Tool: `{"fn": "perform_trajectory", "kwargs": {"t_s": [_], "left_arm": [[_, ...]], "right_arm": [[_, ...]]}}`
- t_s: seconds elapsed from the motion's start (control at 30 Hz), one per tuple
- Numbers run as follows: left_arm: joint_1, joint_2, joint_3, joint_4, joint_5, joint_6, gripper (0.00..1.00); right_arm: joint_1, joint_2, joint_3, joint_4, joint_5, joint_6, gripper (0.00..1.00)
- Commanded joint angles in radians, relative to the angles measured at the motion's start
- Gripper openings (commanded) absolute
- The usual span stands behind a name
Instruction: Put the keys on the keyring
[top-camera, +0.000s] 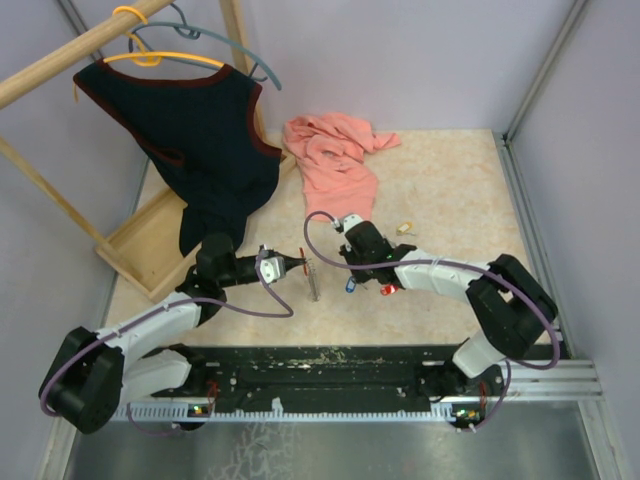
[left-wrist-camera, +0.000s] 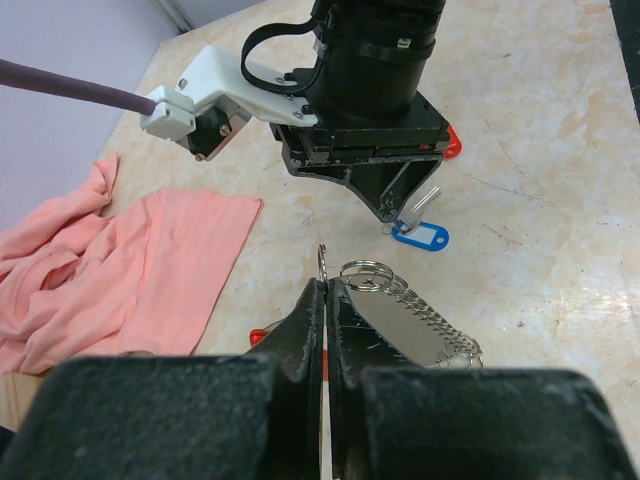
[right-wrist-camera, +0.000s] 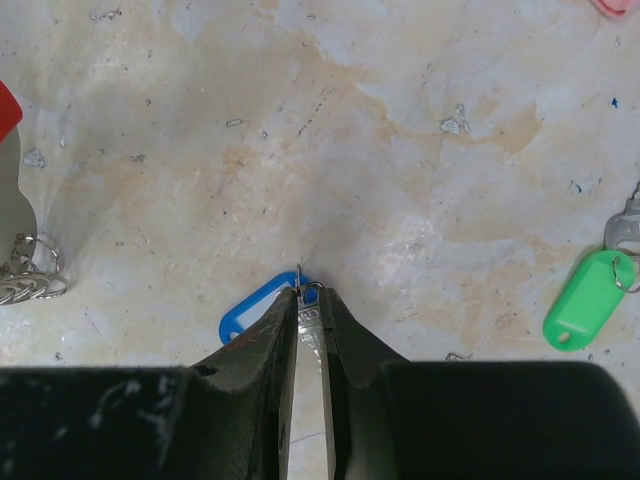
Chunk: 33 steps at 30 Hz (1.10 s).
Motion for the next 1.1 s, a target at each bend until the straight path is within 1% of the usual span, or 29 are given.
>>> {"fn": "perform_trajectory", "kwargs": {"t_s": [0.0, 0.3, 0.67, 0.9, 0.93, 1.07], "left_arm": [[-0.004, 0.005, 0.012, 0.028, 0.012, -0.010, 0.00], [-0.005, 0.006, 0.015, 0.027, 0.012, -0.009, 0.00], [-0.004, 0.007, 0.015, 0.026, 0.013, -0.010, 0.00], [-0.004, 0.006, 0.014, 0.024, 0.013, -0.007, 0.00], [-0.004, 0.005, 0.014, 0.023, 0.013, -0.007, 0.00], [-0.004, 0.006, 0.015, 0.021, 0.015, -0.005, 0.00]], "right_arm": [[-0.001, 0.015, 0.039, 0.023, -0.010, 0.004, 0.15], [-0.001, 0.035, 0.048, 0.024, -0.018, 0.001, 0.15], [-0.001, 0.068, 0.055, 0.025, -0.012, -0.009, 0.08], [-0.001, 0.084, 0.057, 0.027, 0.001, -0.020, 0.02], [-0.001, 0.084, 0.057, 0.025, 0.000, -0.022, 0.02], [-0.002, 0.076, 0.062, 0.021, -0.008, -0.031, 0.09]]}}
